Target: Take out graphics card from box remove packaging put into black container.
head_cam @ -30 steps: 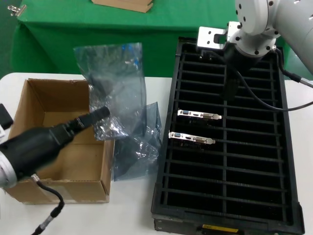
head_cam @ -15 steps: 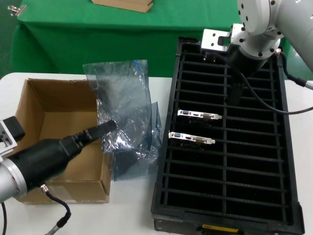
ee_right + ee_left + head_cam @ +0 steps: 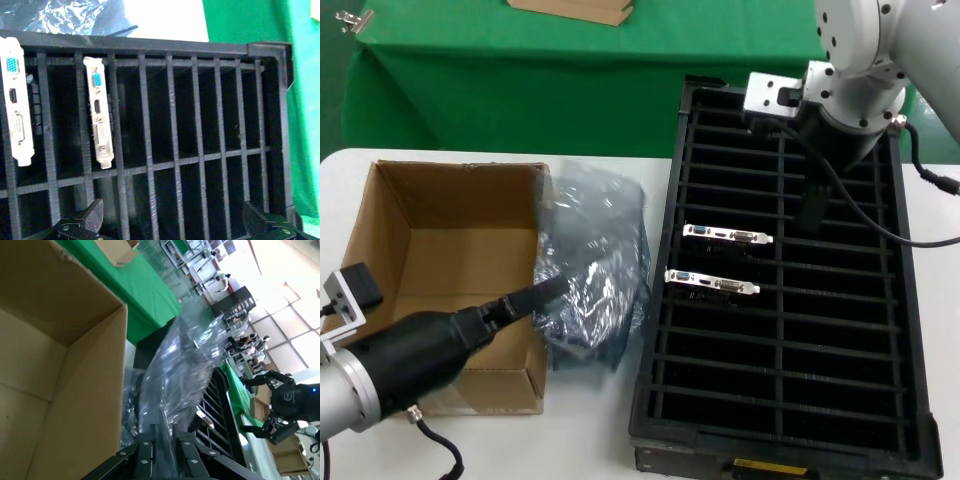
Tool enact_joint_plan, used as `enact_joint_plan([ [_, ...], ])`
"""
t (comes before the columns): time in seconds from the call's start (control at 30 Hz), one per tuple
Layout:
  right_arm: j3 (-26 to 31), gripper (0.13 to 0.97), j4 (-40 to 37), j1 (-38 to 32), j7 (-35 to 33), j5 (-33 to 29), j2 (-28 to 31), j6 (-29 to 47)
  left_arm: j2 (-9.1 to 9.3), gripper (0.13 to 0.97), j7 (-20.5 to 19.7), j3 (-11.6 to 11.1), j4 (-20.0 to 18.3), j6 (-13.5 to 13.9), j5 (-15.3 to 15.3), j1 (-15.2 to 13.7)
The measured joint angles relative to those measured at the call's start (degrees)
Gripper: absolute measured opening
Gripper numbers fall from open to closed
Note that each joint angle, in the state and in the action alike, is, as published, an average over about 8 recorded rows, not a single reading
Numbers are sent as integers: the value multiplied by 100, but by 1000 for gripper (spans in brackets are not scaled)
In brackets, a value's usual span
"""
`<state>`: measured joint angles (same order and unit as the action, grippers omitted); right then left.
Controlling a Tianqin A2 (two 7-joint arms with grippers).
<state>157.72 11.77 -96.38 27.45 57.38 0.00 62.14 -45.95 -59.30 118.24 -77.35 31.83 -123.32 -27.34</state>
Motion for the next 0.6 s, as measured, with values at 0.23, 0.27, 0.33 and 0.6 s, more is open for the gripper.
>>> enact_joint_plan([
  [0.23,-4,966,-107,17,4,22,0,132,1,274,-181,4,-89,20,191,49],
  [0.27,-6,966,-125,15,4,25,0,152,8,290,-198,-1,-97,20,216,51],
  [0.33,-11,966,-159,10,3,25,0,192,29,323,-224,-13,-108,16,266,52],
  [0.6,-82,966,-249,-9,16,-48,0,318,224,486,-136,-208,-115,-15,372,21],
])
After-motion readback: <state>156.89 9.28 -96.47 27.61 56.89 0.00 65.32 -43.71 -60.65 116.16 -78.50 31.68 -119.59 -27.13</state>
